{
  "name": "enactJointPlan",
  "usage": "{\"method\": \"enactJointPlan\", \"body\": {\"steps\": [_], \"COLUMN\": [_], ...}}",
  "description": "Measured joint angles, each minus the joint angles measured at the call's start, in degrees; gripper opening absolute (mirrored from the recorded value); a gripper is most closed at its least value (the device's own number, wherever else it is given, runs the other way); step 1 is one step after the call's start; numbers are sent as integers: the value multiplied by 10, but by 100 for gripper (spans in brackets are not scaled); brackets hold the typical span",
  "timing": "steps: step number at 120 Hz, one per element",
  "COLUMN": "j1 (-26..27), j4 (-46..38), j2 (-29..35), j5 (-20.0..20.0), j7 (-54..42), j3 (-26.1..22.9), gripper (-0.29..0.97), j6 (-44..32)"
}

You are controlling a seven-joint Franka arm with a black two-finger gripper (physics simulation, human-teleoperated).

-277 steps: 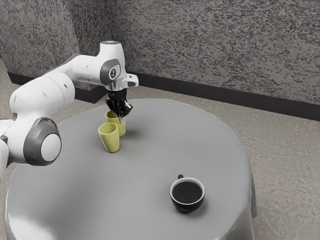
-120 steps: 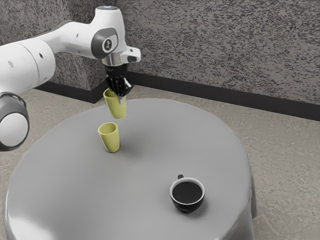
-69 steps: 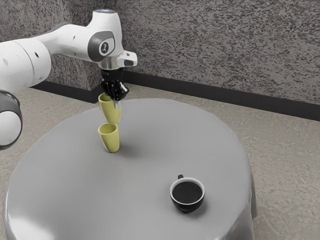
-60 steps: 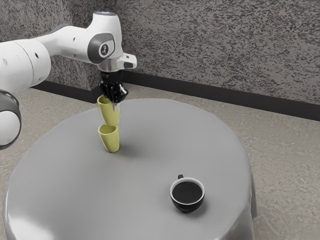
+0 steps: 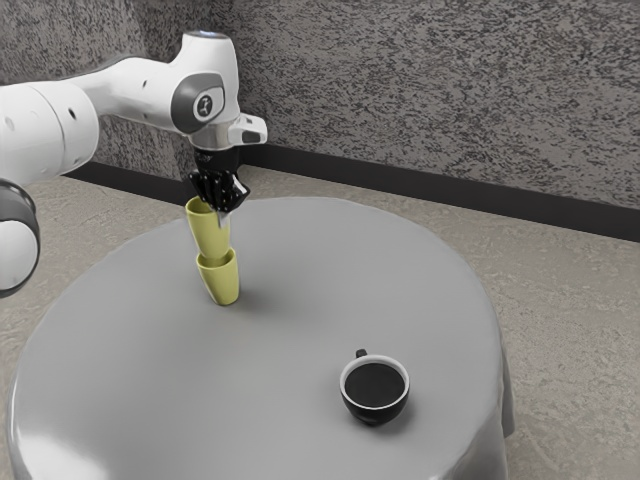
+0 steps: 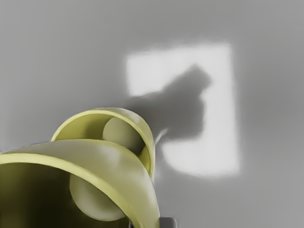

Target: Place the left cup onto the right cup

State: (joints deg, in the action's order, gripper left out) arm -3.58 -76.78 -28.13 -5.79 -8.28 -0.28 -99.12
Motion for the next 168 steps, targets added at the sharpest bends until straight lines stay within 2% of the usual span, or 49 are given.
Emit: {"method": "enactJointPlan", "body": {"steps": [107, 115, 130, 140, 153, 168], "j1": [-1, 0, 1, 2, 5, 6], "j4": [15, 15, 15, 15, 15, 8], "j2": [-37, -38, -36, -28, -5, 23], "j5": [-16, -15, -11, -9, -7, -1], "j7": [14, 16, 22, 27, 33, 38], "j3": [-1, -1, -2, -3, -5, -6], "gripper": [-9, -2, 26, 39, 51, 58], "j6": [-11, -10, -5, 6, 20, 33]}}
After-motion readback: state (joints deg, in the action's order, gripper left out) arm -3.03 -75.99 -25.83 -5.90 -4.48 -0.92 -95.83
